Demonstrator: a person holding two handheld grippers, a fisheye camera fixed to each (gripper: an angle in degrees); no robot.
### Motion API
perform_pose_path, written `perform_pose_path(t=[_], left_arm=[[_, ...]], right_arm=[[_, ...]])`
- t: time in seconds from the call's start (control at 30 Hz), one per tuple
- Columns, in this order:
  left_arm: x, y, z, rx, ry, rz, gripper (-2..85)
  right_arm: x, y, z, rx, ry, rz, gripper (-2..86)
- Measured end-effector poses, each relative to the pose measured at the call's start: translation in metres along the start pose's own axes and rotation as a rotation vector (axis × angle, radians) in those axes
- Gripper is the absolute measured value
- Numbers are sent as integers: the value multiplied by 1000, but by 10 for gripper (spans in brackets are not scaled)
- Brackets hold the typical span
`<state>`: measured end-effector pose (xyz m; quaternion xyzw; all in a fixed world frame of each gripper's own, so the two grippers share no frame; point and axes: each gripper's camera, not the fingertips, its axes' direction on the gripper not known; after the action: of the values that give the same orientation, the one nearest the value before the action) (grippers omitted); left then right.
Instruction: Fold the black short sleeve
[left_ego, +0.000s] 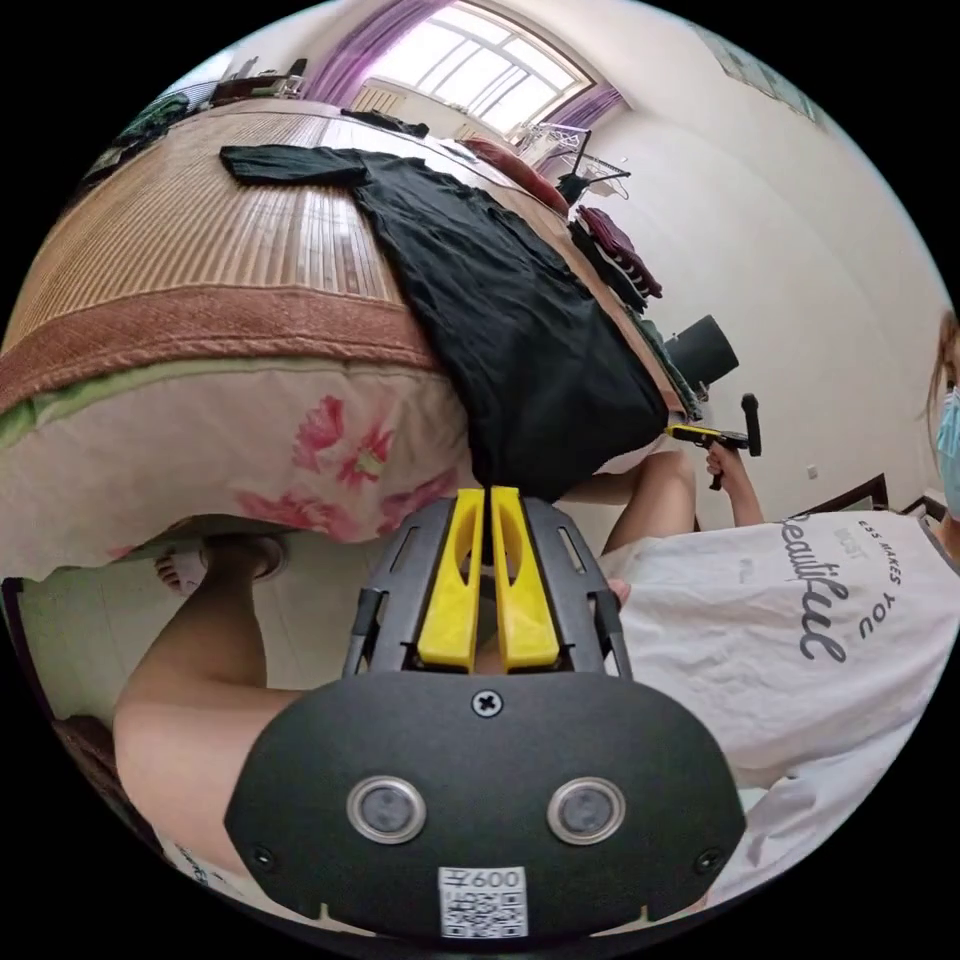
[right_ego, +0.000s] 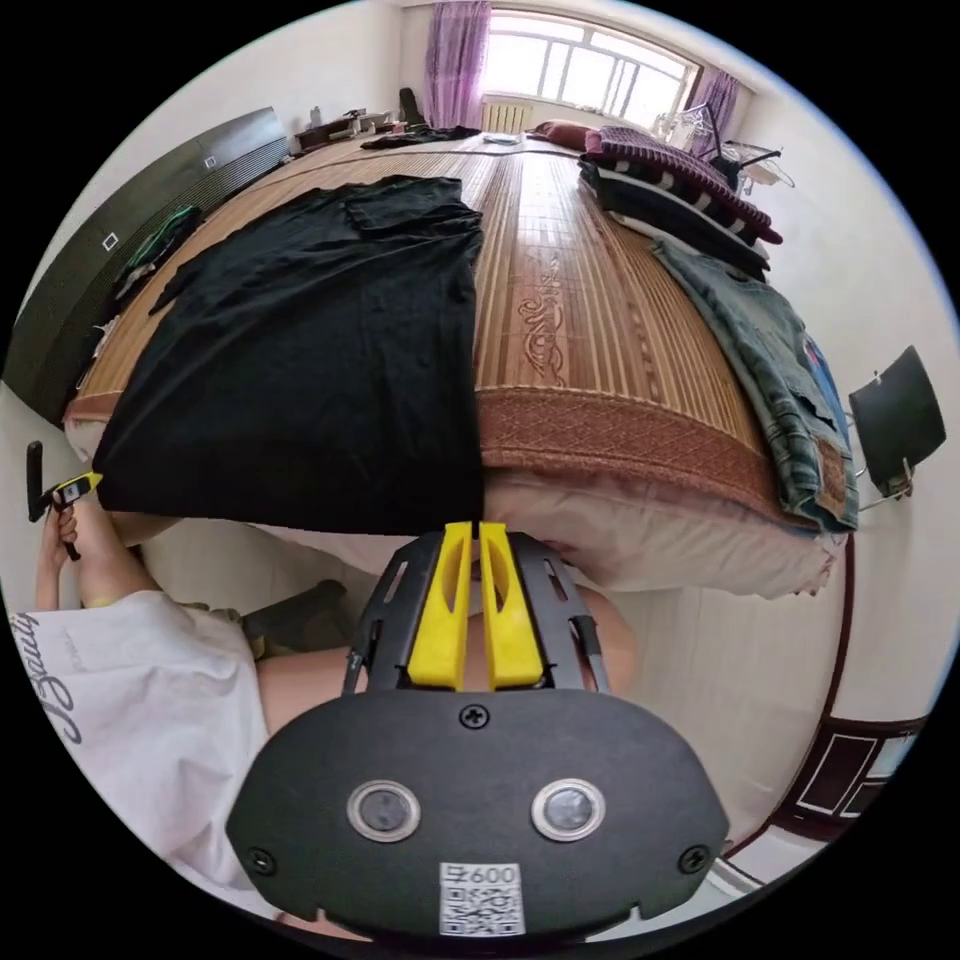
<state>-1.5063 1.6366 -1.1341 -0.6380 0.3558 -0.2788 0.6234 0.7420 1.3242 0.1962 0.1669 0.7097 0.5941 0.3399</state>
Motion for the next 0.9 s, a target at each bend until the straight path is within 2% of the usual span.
perform_pose_path(t=[0.1, 0.2, 0.33, 0.4, 0.53, 0.67, 0.73, 0.83, 0.9], left_arm=[[9, -8, -63, 50, -22, -41, 11], [18, -14, -88, 3, -34, -88, 13], [42, -12, -72, -108, -71, -114, 21], [56, -6, -63, -150, -199, -161, 34], [93, -2, -68, 9, -194, -188, 44], [158, -26, -37, 133, -119, -23, 20], [172, -42, -13, 135, -126, 1, 12], [172, -59, 30, 33, -187, -43, 6], [174, -57, 36, 65, -212, -94, 4]], right_arm=[[9, -8, 0, -47, -223, -20, -8], [15, -9, -2, -55, -374, -10, -8], [22, -6, -10, -26, -352, 33, -9], [24, -7, -16, -2, -319, 37, -9], [24, -22, -33, 93, -235, 16, -9], [18, -53, -35, 253, -258, -32, -9], [15, -72, -28, 276, -299, -47, -9], [5, -100, -20, 253, -340, -102, -9], [-2, -109, -20, 273, -311, -144, -9]])
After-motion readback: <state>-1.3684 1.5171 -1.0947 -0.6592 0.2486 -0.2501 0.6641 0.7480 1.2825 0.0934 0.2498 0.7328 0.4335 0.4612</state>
